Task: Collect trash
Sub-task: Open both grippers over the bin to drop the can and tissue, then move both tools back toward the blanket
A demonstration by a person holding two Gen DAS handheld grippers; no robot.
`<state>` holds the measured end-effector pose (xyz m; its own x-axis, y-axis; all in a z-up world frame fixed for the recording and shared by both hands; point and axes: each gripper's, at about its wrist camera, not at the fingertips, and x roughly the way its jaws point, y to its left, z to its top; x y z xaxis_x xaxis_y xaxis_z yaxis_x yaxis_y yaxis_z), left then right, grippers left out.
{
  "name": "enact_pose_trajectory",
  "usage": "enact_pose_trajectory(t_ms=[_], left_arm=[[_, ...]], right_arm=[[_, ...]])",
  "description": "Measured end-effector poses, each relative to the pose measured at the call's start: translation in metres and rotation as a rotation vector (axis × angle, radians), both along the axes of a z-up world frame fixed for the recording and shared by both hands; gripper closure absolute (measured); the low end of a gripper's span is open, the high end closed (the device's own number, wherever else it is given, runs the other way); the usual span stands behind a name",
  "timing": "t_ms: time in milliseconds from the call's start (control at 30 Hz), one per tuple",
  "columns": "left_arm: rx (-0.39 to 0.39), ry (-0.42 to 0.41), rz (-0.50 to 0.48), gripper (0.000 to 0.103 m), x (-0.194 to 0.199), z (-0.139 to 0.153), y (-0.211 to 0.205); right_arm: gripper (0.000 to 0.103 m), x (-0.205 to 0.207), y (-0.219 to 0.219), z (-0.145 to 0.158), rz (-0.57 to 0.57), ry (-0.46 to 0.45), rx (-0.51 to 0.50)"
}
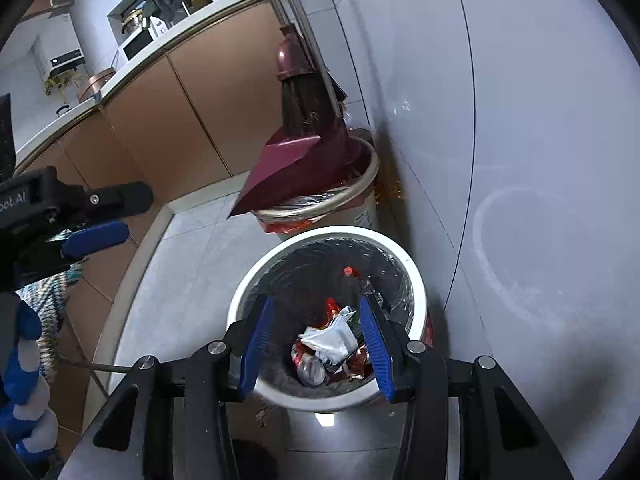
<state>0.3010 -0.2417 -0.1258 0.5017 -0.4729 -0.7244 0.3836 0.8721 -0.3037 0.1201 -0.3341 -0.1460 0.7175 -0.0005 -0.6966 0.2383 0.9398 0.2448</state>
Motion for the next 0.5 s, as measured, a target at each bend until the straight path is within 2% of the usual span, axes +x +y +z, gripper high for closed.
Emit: enact_pose_trajectory(t_ms=[133, 367, 500], left_arm=[[-0.020, -0.043, 0.032, 0.042, -0.028, 0.025, 0.020], [-0.039, -0.177, 0.092, 0.042, -0.093, 0.071, 0.068], [-0.019, -0.230, 0.130, 0.042, -0.130, 0.096, 0.105]], right_arm=[[0.052, -0.014, 0.015, 0.025, 0.005, -0.036, -0.011], [0.045, -0.053, 0.052, 0.077, 0.052, -0.114, -0.042], [0.040, -0.075, 0.077, 0.106, 0.092, -0.159, -0.065]])
